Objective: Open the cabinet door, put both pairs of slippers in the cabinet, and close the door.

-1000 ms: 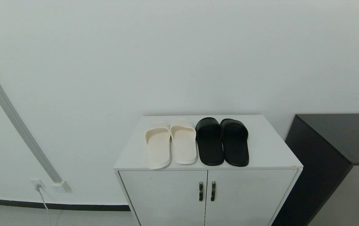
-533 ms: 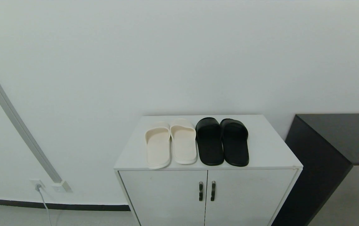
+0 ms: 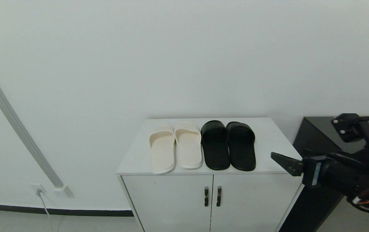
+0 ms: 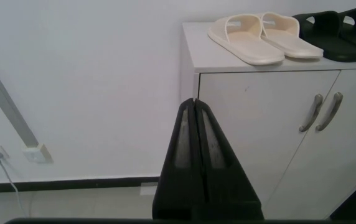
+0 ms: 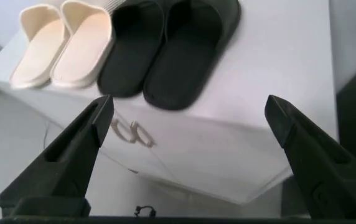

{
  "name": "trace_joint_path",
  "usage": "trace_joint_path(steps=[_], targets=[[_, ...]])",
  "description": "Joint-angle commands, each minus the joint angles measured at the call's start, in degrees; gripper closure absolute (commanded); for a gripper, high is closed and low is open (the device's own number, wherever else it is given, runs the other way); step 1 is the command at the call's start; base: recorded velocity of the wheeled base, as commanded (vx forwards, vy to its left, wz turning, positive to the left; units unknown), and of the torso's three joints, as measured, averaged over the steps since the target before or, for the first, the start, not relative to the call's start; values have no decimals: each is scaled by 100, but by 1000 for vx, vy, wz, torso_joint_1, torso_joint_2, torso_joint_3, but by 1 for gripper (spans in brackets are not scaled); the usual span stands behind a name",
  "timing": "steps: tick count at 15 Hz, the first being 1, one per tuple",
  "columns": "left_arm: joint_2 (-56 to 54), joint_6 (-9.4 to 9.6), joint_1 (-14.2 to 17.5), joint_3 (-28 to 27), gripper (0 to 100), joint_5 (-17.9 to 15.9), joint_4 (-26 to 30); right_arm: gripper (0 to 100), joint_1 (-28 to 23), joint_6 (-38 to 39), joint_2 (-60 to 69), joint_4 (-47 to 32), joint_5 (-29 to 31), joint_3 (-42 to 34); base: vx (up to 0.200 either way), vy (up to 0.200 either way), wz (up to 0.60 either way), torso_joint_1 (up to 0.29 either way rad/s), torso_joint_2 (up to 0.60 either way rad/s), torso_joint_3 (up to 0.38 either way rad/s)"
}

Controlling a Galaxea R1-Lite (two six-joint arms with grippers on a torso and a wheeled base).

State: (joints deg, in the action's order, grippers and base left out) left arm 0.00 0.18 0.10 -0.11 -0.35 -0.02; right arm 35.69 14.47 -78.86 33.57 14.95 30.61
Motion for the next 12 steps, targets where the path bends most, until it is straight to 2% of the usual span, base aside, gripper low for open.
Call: trace_joint_path(steps=[1, 5, 8, 12], targets=[[0, -1, -1, 2, 100, 0, 2, 0, 456, 12, -1131, 44, 430, 780, 0, 0, 0, 0, 0, 0], [0, -1, -1, 2, 100, 0, 2, 0, 597, 3, -2089, 44, 993, 1667, 0, 0, 0, 0, 0, 0], [0, -9, -1, 2, 100, 0, 2, 0, 605, 12, -3091, 53, 1784, 2546, 0, 0, 0, 0, 0, 0], [0, -9, -1, 2, 100, 0, 2, 0, 526, -23, -4067, 246, 2294, 3504, 0, 0, 0, 0, 0, 0]])
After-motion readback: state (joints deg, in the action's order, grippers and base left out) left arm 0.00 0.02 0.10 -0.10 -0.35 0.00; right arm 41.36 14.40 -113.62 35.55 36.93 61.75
